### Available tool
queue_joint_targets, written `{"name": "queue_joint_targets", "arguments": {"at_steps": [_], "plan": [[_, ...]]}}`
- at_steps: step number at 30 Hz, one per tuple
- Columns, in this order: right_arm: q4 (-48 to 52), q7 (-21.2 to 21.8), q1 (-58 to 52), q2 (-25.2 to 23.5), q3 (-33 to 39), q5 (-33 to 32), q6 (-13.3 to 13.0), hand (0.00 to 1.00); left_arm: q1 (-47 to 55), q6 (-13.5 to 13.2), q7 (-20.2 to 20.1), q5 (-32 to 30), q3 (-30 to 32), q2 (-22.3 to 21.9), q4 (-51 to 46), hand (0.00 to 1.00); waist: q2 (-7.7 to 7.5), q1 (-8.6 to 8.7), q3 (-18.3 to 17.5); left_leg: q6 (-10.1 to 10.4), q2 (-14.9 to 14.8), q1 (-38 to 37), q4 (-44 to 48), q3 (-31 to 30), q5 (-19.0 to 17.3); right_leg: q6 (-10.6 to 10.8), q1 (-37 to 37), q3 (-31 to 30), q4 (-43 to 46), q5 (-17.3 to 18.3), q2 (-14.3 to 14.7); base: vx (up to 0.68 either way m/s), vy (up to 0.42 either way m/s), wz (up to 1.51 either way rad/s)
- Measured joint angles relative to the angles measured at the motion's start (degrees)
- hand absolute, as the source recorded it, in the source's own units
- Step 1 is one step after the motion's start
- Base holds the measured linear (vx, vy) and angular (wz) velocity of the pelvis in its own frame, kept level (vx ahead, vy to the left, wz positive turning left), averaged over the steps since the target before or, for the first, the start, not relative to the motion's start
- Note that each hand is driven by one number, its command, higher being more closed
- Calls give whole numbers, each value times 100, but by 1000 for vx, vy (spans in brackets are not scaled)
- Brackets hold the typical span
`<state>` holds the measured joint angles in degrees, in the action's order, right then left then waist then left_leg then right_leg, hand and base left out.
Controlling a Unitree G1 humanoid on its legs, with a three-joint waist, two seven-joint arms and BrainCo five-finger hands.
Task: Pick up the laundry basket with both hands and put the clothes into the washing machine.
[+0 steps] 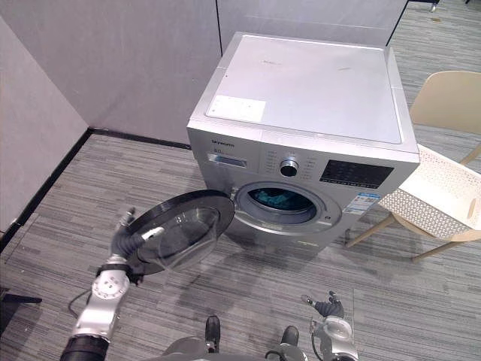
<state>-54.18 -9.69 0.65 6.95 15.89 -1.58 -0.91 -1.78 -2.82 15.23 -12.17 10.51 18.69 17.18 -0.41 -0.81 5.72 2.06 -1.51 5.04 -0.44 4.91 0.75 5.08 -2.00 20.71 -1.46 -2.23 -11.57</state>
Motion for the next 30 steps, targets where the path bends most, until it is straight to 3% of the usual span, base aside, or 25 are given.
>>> {"name": "queue_joint_targets", "arguments": {"at_steps": [7,12,16,21,30], "plan": [[-126,12,15,157,-12,144,-18,0,-744,16,247,22,316,927,1476,0,-174,5,5,29,-60,-48,-262,129,48,-99,-53,-94,-210,-82,113,51,-20,-10],[-127,105,158,159,-124,217,-28,0,-1401,179,77,-208,14,1584,2928,0,-503,17,157,21,-91,353,-187,243,52,-180,-482,-231,-258,-272,148,8,14,-12],[-116,109,301,147,-313,219,-39,0,-1859,244,-154,-230,-122,1649,3458,0,-640,12,387,9,-155,544,-49,298,42,-278,-657,-342,-269,-543,200,-31,39,-13],[-90,109,348,126,-426,213,-51,0,-1961,233,-391,-189,-364,1441,3465,0,-676,17,506,-42,-128,900,147,310,9,-282,-947,-359,-253,-693,154,-38,59,-2],[6,103,326,59,-415,208,17,0,-870,123,-409,1061,-785,-79,2481,0,-414,-17,678,-39,-125,891,273,213,10,-185,-917,-351,-53,-520,122,-42,16,4]]}}
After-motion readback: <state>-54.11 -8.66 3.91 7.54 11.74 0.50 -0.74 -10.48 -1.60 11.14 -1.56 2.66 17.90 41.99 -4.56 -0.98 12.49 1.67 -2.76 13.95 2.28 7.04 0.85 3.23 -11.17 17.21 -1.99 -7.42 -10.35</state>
